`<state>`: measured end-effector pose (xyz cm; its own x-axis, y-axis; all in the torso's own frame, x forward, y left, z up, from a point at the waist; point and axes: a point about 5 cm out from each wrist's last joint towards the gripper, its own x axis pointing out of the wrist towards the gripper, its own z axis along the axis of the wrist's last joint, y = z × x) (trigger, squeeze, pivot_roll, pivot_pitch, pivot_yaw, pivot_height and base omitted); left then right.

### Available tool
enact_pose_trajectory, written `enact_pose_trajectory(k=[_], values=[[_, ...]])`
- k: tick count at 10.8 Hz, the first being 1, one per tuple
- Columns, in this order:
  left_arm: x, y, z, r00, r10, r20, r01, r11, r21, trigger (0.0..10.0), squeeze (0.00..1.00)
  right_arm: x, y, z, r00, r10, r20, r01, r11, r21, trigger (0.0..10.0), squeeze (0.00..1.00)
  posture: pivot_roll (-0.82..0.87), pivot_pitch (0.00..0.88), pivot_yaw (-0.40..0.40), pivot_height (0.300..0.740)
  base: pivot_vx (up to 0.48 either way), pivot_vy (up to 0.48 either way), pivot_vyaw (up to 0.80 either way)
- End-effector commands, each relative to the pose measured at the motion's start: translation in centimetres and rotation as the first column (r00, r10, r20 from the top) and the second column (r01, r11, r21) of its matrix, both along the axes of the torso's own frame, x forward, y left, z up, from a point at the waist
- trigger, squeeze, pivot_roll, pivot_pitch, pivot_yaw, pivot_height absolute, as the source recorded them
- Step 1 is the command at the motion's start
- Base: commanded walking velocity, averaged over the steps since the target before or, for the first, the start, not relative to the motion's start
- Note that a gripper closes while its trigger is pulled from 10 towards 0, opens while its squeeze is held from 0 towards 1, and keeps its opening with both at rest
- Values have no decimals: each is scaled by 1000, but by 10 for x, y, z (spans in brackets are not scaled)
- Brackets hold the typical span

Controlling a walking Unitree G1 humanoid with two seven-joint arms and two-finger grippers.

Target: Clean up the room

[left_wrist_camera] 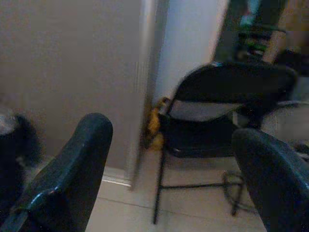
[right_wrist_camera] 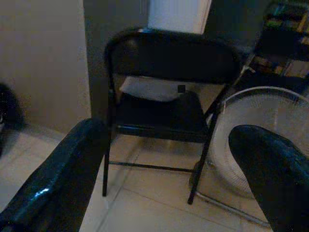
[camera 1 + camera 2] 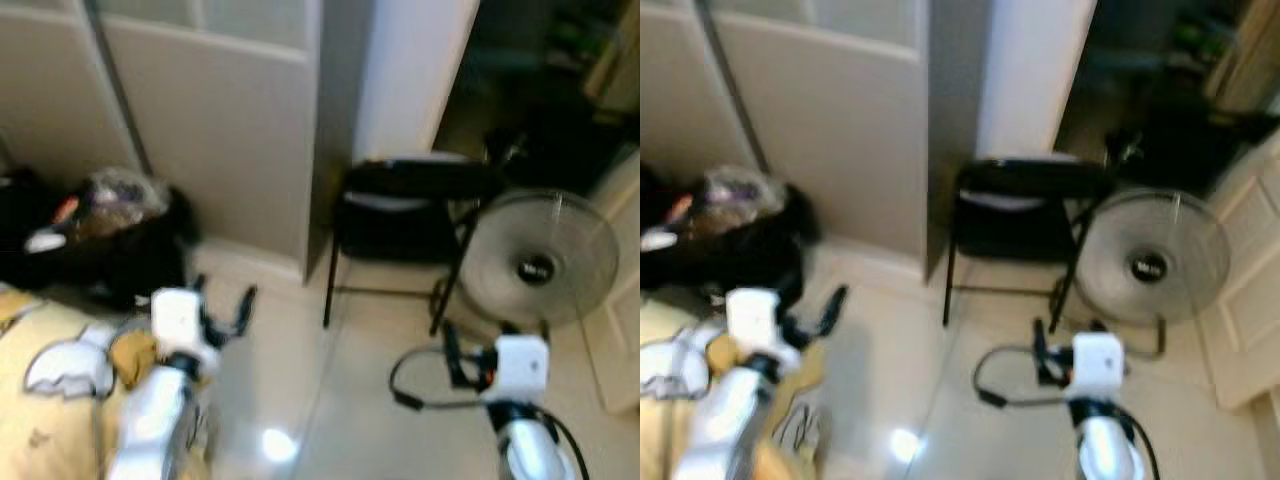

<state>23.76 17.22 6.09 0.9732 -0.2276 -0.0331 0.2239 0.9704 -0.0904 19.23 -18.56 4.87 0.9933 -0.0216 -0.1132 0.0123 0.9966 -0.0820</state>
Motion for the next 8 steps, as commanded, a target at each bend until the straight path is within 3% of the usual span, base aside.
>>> enact_pose_trajectory(k=[1,3,5,7,8], values=[[1,-4,7,1000,-29,-4,29,1000,-5,10000,0,-1,-2,5,1000,9,-4,-9,1000,-4,10000,0,-22,0,-23,730,0,0,0],[5,-9,15,998,-66,17,66,998,10,10000,0,1,-1,7,1000,15,-2,-15,1000,-1,10000,0,-23,0,-22,730,0,0,0],[13,-11,24,998,-34,44,34,999,-3,10000,0,8,5,17,997,55,49,-53,998,-44,10000,0,-27,0,-21,730,0,0,0],[22,-9,35,996,32,87,-30,999,-26,10000,0,22,0,34,992,11,129,-6,999,-41,10000,0,-31,0,-25,730,0,0,0],[23,-11,38,995,20,99,-17,1000,-24,10000,0,23,0,37,990,17,140,-10,999,-51,10000,0,-31,0,-26,730,0,0,0]])
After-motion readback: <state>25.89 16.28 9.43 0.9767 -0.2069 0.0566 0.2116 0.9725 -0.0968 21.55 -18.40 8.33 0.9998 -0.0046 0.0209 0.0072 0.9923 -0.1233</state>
